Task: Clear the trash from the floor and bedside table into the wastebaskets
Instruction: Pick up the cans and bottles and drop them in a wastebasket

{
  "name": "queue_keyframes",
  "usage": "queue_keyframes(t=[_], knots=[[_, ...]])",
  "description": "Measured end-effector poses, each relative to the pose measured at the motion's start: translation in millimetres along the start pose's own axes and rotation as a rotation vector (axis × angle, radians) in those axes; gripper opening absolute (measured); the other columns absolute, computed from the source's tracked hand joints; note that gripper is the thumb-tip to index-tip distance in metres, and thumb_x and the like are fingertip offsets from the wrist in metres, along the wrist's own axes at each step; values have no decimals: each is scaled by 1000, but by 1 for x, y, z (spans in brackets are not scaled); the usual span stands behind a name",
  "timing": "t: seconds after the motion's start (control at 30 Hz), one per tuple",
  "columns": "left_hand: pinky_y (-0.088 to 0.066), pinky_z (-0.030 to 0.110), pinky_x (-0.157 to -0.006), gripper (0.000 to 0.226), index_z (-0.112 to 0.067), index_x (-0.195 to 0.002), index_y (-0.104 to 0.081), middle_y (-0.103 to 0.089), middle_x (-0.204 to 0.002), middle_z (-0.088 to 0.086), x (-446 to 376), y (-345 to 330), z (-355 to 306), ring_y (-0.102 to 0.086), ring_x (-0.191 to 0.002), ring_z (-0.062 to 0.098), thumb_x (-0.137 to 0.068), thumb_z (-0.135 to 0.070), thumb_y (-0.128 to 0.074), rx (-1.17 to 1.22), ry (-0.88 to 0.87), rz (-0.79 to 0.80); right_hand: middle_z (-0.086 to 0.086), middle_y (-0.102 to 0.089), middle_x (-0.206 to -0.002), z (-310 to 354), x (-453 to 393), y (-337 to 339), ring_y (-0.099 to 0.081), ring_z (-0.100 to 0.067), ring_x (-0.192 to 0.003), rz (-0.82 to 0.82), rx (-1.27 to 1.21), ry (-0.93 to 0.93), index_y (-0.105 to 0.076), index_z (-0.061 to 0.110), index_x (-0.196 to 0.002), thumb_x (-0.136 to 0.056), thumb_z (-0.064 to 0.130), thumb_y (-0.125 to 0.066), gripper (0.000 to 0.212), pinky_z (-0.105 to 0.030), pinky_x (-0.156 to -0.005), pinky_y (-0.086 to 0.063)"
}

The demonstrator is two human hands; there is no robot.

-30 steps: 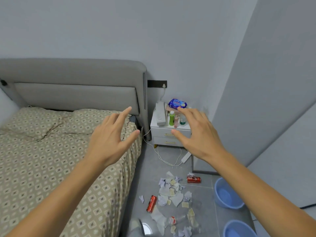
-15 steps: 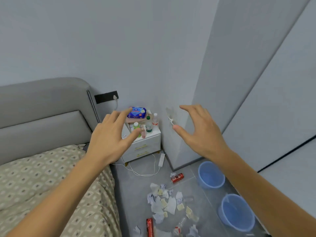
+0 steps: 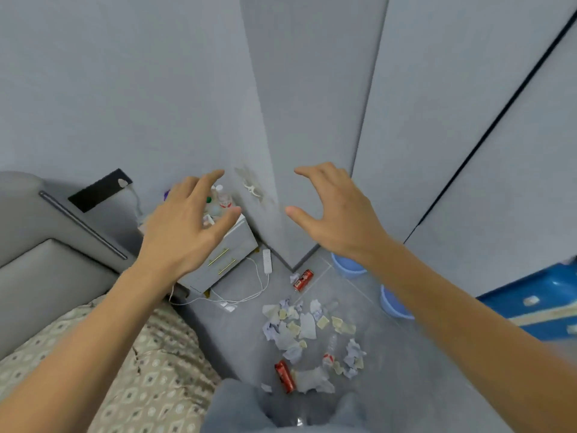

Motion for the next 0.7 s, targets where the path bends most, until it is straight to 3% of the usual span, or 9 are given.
queue_keyframes(t=[0.23, 0.47, 0.7], knots=[[-48, 49, -92, 66, -39, -150, -35, -54, -136, -5, -78, -57, -27, -51, -125, 22, -90, -67, -42, 73, -238, 163, 5, -50, -133, -56, 24, -10, -49, -19, -118, -70, 69, -287, -46, 26, -143, -90, 57, -61, 63, -42, -90, -53], [-46, 47, -90, 68, -32, -151, -36, -54, -135, 1, -149, -156, -36, -49, -124, 26, -92, -66, -43, 152, -583, 360, 7, -48, -137, -84, 50, -51, -47, -17, -123, -243, 99, -697, -46, 27, -144, -91, 56, -62, 62, -40, -95, -49], [-46, 42, -86, 68, -28, -150, -39, -54, -132, 0, -153, -234, -21, -51, -119, 23, -93, -64, -42, 192, -741, 486, 5, -51, -132, -103, 62, -110, -50, -18, -120, -359, 94, -865, -49, 26, -141, -90, 53, -64, 60, -37, -94, -47]])
Point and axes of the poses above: each hand's wrist, its own x-axis away from the middle knuckle, its own y-axis out of the back of the hand, z = x × y, the point moved 2 cm from there along -x, towards the middle knuckle
